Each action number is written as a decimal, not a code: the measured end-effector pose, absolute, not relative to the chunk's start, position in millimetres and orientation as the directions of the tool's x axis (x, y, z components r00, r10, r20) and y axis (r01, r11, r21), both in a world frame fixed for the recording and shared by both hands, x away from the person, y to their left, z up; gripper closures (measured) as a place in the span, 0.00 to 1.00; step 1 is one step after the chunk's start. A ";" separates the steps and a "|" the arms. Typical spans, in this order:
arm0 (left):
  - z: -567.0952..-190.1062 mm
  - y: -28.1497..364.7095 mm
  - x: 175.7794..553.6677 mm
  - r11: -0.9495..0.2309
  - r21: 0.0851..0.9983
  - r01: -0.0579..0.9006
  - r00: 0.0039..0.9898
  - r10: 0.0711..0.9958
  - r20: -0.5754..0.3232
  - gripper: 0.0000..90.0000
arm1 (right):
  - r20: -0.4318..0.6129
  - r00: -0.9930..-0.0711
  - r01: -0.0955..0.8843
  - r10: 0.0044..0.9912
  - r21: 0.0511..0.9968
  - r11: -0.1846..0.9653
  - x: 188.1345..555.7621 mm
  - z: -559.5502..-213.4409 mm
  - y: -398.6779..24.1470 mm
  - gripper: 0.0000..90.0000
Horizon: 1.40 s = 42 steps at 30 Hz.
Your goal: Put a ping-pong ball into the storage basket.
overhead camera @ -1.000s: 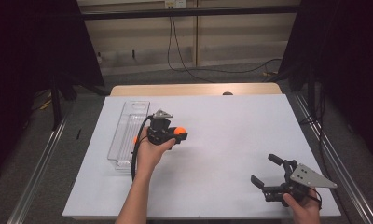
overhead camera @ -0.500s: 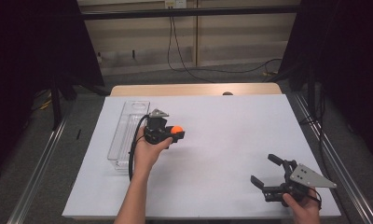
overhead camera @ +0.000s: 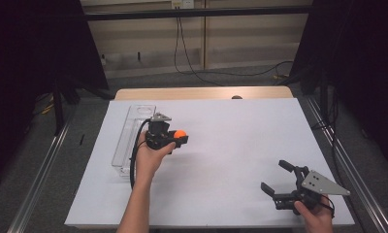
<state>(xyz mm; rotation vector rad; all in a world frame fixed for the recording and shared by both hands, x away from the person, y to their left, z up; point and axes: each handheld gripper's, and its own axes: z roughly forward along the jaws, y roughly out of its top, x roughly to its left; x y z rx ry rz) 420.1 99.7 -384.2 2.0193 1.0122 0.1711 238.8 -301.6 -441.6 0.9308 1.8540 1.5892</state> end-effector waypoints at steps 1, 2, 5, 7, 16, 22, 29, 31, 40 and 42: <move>-384.0 100.6 420.3 -0.313 0.741 0.594 0.664 0.711 -0.232 0.57 | 0.046 -0.627 0.165 0.778 0.984 0.074 238.8 -441.6 -301.6 0.02; -383.8 101.0 420.1 -0.307 0.742 0.596 0.660 0.714 -0.235 0.57 | 0.047 -0.626 0.165 0.778 0.984 0.074 238.8 -441.6 -301.6 0.02; -383.1 102.6 419.7 -0.303 0.743 0.597 0.656 0.717 -0.235 0.57 | 0.045 -0.626 0.164 0.778 0.984 0.075 238.9 -441.6 -301.8 0.02; -382.8 104.3 420.1 -0.310 0.742 0.595 0.657 0.719 -0.227 0.57 | 0.045 -0.626 0.164 0.778 0.984 0.075 239.0 -441.6 -301.8 0.02; -381.9 108.6 420.3 -0.299 0.743 0.599 0.648 0.725 -0.231 0.57 | 0.045 -0.626 0.164 0.778 0.984 0.074 239.0 -441.6 -301.6 0.02; -380.5 111.6 419.9 -0.281 0.749 0.600 0.636 0.735 -0.235 0.57 | 0.047 -0.626 0.165 0.778 0.984 0.073 238.7 -441.5 -301.9 0.03; -378.6 116.4 419.4 -0.280 0.749 0.600 0.633 0.739 -0.231 0.57 | 0.047 -0.627 0.164 0.778 0.984 0.072 238.7 -441.4 -301.8 0.03; -378.2 117.9 419.5 -0.276 0.750 0.601 0.629 0.742 -0.231 0.57 | 0.047 -0.627 0.163 0.778 0.984 0.072 238.7 -441.3 -301.8 0.02; -375.5 125.4 419.0 -0.257 0.754 0.604 0.613 0.755 -0.233 0.57 | 0.047 -0.627 0.163 0.778 0.984 0.072 238.7 -441.4 -301.6 0.02; -375.0 126.4 419.0 -0.258 0.755 0.602 0.614 0.755 -0.231 0.57 | 0.045 -0.627 0.163 0.778 0.984 0.074 238.8 -441.5 -301.8 0.02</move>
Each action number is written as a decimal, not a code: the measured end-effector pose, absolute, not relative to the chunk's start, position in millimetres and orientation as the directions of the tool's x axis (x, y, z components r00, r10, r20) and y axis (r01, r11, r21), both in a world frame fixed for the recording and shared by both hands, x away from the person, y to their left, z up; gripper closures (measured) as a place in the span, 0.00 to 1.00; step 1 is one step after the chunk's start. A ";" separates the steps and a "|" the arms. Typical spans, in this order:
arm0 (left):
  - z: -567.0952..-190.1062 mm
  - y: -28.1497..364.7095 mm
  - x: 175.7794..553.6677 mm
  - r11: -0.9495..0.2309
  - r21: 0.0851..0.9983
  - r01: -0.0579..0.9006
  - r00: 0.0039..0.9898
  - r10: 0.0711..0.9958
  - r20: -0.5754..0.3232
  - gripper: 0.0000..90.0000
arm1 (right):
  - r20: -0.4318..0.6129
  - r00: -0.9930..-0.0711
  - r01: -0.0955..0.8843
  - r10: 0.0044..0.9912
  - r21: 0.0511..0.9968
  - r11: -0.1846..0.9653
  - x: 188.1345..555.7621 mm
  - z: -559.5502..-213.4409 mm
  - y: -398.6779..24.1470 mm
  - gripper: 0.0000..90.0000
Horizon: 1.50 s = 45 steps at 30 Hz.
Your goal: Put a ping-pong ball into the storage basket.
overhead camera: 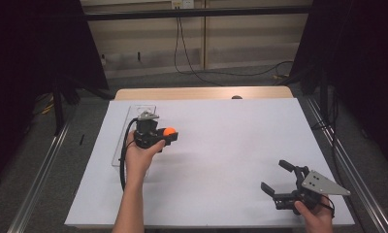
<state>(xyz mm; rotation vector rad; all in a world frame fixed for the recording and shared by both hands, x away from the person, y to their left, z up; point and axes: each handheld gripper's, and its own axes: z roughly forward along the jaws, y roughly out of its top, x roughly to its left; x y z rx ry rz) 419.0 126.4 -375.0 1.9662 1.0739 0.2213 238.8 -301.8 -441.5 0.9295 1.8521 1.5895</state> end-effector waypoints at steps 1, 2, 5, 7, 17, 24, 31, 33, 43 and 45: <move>-374.6 126.7 418.9 -0.260 0.756 0.601 0.615 0.754 -0.229 0.57 | 0.047 -0.626 0.164 0.778 0.984 0.072 238.8 -441.4 -301.7 0.02; -374.1 126.9 418.5 -0.260 0.756 0.601 0.613 0.757 -0.226 0.57 | 0.047 -0.627 0.164 0.778 0.984 0.072 238.8 -441.4 -301.6 0.02; -372.5 127.8 417.9 -0.255 0.760 0.598 0.608 0.762 -0.223 0.57 | 0.047 -0.627 0.163 0.777 0.984 0.072 238.7 -441.4 -301.6 0.02; -371.3 129.4 417.6 -0.263 0.759 0.595 0.610 0.763 -0.213 0.57 | 0.047 -0.627 0.164 0.777 0.984 0.072 238.7 -441.4 -301.6 0.02; -369.3 138.8 417.4 -0.245 0.761 0.601 0.592 0.776 -0.218 0.57 | 0.047 -0.627 0.164 0.777 0.984 0.072 238.8 -441.4 -301.5 0.02; -369.3 144.3 418.0 -0.238 0.760 0.604 0.579 0.787 -0.214 0.57 | 0.047 -0.627 0.163 0.777 0.984 0.072 238.7 -441.4 -301.5 0.02; -368.4 151.5 418.0 -0.224 0.762 0.607 0.562 0.799 -0.213 0.57 | 0.047 -0.627 0.163 0.778 0.984 0.072 238.6 -441.2 -302.0 0.03; -368.4 153.1 418.2 -0.222 0.762 0.608 0.561 0.799 -0.215 0.57 | 0.047 -0.627 0.163 0.777 0.984 0.072 238.7 -441.3 -301.9 0.02; -367.5 158.5 417.9 -0.216 0.763 0.609 0.548 0.810 -0.208 0.57 | 0.047 -0.628 0.164 0.777 0.984 0.073 238.7 -441.4 -301.6 0.02; -367.4 159.4 417.7 -0.214 0.764 0.609 0.542 0.815 -0.204 0.57 | 0.046 -0.628 0.164 0.776 0.984 0.074 238.6 -441.4 -301.7 0.02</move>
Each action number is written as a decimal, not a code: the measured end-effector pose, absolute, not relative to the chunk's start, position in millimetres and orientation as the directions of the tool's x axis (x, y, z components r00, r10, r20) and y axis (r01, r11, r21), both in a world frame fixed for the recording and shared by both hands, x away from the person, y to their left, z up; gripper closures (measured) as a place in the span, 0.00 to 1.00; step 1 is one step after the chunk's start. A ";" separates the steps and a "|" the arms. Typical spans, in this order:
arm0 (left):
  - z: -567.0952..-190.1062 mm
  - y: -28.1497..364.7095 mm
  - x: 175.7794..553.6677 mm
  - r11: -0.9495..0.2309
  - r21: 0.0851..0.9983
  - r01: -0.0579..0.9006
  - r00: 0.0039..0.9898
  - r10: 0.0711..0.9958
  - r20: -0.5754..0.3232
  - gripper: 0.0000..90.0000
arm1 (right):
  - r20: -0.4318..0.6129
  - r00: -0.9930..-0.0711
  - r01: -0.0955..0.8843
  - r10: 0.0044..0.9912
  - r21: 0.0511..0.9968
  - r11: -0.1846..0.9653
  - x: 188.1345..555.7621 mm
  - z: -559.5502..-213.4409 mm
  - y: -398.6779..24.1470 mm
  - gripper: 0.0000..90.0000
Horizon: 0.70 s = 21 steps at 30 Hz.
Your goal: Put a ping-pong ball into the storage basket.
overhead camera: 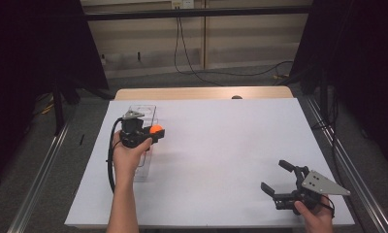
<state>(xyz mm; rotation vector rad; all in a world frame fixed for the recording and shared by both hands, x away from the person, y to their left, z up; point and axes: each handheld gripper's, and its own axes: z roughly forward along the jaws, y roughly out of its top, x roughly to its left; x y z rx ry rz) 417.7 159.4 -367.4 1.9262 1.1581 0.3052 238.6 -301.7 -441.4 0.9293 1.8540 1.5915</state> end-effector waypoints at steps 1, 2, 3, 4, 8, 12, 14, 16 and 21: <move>-367.2 160.3 417.7 -0.219 0.762 0.610 0.543 0.815 -0.201 0.57 | 0.048 -0.628 0.164 0.777 0.984 0.072 238.5 -441.3 -301.7 0.02; -367.1 160.9 417.5 -0.215 0.761 0.612 0.539 0.817 -0.203 0.57 | 0.047 -0.628 0.164 0.777 0.984 0.073 238.5 -441.3 -301.9 0.02; -367.2 161.7 417.6 -0.214 0.762 0.611 0.539 0.817 -0.203 0.57 | 0.047 -0.628 0.164 0.777 0.984 0.073 238.5 -441.3 -301.9 0.02; -367.2 162.1 417.5 -0.209 0.763 0.611 0.535 0.820 -0.203 0.57 | 0.048 -0.628 0.164 0.777 0.984 0.072 238.4 -441.3 -301.9 0.02; -367.2 165.1 417.8 -0.214 0.762 0.611 0.534 0.823 -0.196 0.57 | 0.047 -0.628 0.164 0.777 0.984 0.073 238.6 -441.3 -301.7 0.02; -367.5 166.9 417.6 -0.205 0.764 0.612 0.525 0.828 -0.198 0.57 | 0.048 -0.627 0.165 0.777 0.984 0.072 238.4 -441.3 -301.7 0.02; -367.2 168.2 417.5 -0.204 0.763 0.613 0.523 0.829 -0.199 0.57 | 0.048 -0.627 0.164 0.777 0.984 0.072 238.4 -441.3 -301.7 0.02; -367.5 168.7 417.4 -0.194 0.767 0.612 0.518 0.831 -0.204 0.57 | 0.048 -0.627 0.164 0.777 0.984 0.072 238.5 -441.3 -301.7 0.02; -368.3 172.6 417.9 -0.199 0.765 0.613 0.517 0.833 -0.199 0.57 | 0.046 -0.629 0.163 0.776 0.984 0.074 238.5 -441.4 -301.7 0.02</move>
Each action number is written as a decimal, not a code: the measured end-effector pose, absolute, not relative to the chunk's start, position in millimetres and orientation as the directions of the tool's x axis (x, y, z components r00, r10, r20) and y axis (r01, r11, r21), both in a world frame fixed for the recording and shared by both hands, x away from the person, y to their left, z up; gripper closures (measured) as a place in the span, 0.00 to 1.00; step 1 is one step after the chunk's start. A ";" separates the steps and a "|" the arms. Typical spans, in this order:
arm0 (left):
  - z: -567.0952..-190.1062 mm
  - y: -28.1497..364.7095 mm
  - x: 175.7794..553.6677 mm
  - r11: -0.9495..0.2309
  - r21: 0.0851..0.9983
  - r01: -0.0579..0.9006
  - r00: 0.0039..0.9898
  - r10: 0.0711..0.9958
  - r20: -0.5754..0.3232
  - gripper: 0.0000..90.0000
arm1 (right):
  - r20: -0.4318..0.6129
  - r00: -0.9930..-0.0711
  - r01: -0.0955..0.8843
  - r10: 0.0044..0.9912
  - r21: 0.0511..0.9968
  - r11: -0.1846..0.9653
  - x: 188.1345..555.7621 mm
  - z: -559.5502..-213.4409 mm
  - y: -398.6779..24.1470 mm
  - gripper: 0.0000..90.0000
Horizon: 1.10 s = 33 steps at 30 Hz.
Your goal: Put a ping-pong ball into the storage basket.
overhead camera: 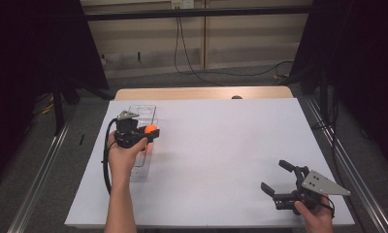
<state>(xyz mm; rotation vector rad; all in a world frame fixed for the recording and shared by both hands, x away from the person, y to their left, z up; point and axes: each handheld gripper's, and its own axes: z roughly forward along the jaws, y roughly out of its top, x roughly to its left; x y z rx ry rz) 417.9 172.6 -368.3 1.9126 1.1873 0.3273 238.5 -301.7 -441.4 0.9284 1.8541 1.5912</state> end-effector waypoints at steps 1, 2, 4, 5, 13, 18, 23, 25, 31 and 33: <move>-368.4 173.0 417.7 -0.194 0.763 0.616 0.512 0.835 -0.202 0.57 | 0.047 -0.628 0.163 0.777 0.984 0.073 238.4 -441.3 -301.6 0.03; -368.5 173.5 417.7 -0.192 0.763 0.617 0.511 0.835 -0.203 0.57 | 0.047 -0.628 0.163 0.777 0.984 0.073 238.4 -441.3 -301.6 0.02; -368.8 174.5 417.8 -0.194 0.763 0.616 0.508 0.838 -0.198 0.57 | 0.046 -0.628 0.164 0.777 0.984 0.074 238.5 -441.4 -301.6 0.02; -369.0 174.9 417.8 -0.192 0.762 0.618 0.505 0.840 -0.198 0.57 | 0.046 -0.629 0.163 0.776 0.984 0.074 238.5 -441.4 -301.6 0.02; -368.5 178.8 417.6 -0.193 0.762 0.618 0.497 0.847 -0.189 0.57 | 0.044 -0.629 0.162 0.776 0.984 0.076 238.7 -441.5 -301.7 0.02; -368.8 180.7 417.5 -0.184 0.764 0.619 0.488 0.851 -0.191 0.57 | 0.044 -0.628 0.163 0.777 0.984 0.076 238.6 -441.6 -301.7 0.03; -369.0 182.8 417.4 -0.182 0.764 0.618 0.485 0.854 -0.189 0.57 | 0.044 -0.629 0.162 0.776 0.984 0.076 238.7 -441.6 -301.6 0.02; -369.1 184.1 417.4 -0.182 0.765 0.617 0.482 0.857 -0.185 0.57 | 0.044 -0.629 0.163 0.776 0.984 0.076 238.6 -441.6 -301.6 0.02; -371.1 189.4 417.8 -0.178 0.760 0.625 0.469 0.864 -0.182 0.57 | 0.047 -0.628 0.165 0.777 0.984 0.073 238.6 -441.5 -301.5 0.02; -371.6 190.4 418.0 -0.178 0.760 0.625 0.465 0.867 -0.180 0.57 | 0.045 -0.629 0.163 0.776 0.984 0.075 238.7 -441.5 -301.5 0.02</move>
